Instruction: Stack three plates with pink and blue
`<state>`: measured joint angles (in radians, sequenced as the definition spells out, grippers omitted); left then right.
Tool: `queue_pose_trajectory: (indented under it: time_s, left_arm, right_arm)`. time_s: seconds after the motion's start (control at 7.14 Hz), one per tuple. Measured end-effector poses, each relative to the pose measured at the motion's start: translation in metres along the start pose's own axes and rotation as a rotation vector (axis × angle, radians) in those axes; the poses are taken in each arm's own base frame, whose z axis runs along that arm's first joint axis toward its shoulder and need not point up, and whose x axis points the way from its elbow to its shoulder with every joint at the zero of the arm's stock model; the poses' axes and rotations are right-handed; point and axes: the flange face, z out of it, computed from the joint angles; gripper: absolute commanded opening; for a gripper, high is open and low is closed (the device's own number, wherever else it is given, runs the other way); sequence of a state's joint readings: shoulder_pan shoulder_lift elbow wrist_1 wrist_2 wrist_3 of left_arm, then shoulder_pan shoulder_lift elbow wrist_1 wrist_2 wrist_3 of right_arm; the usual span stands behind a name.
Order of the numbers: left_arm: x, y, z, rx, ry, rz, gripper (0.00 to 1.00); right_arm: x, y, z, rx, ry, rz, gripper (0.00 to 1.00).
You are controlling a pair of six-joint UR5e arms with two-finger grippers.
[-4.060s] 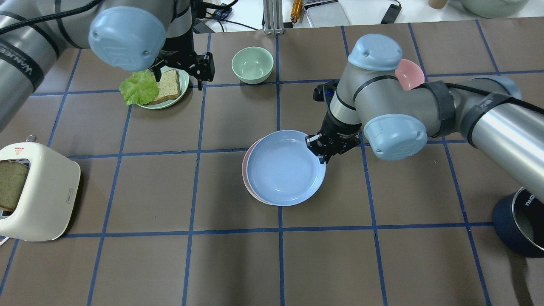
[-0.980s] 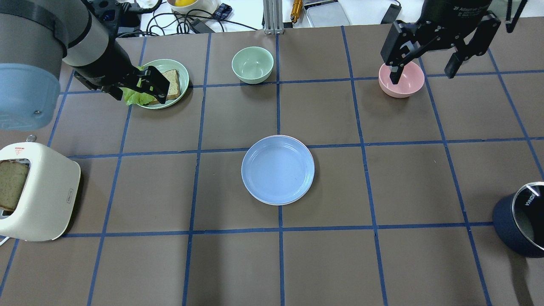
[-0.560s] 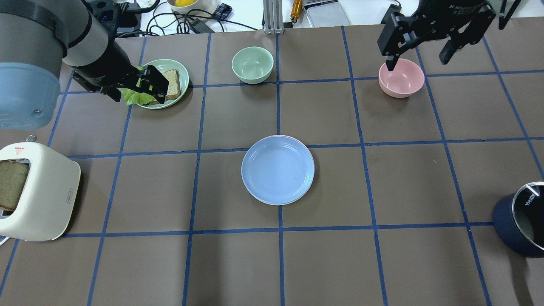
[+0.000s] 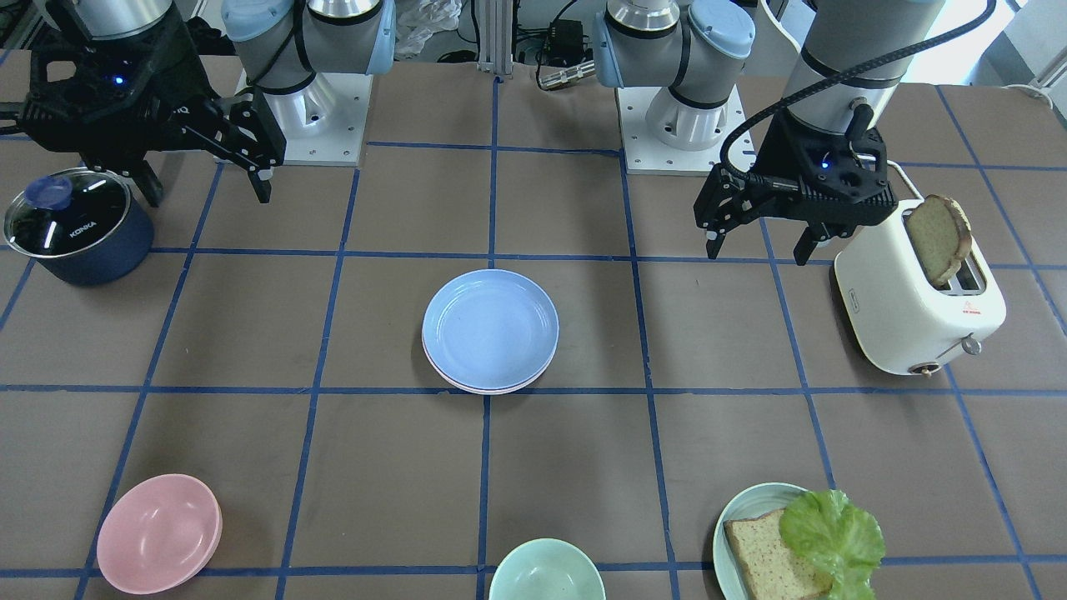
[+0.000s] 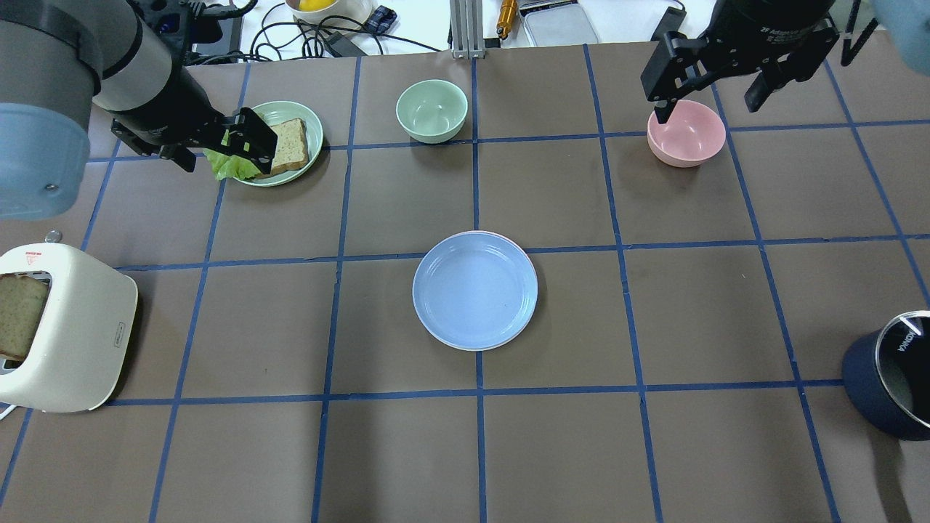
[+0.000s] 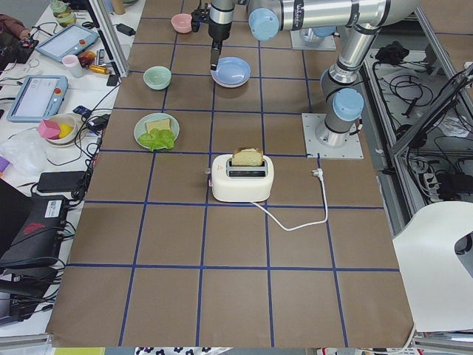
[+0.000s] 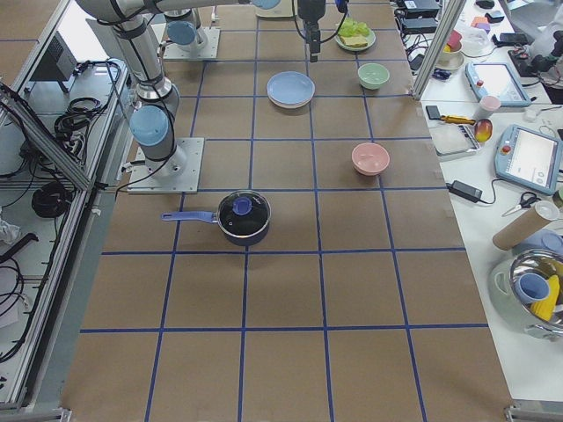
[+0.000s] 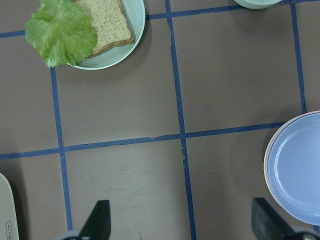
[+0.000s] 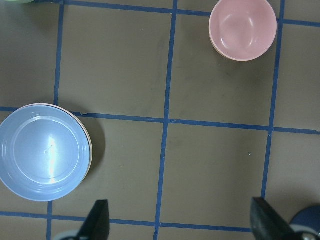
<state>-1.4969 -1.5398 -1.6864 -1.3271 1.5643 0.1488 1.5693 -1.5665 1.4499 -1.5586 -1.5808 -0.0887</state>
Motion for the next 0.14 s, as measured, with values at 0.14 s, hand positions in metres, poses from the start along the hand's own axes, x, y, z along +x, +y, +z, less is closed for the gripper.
queue_pose_trajectory:
  time_s: [0.14]
  left_arm:
    - [-0.0015,-0.0004,0.0009,-0.002,0.000,-0.003,1.00]
  right_arm:
    - [0.0001,0.0005,-0.0003,0.002,0.001,0.002,1.00]
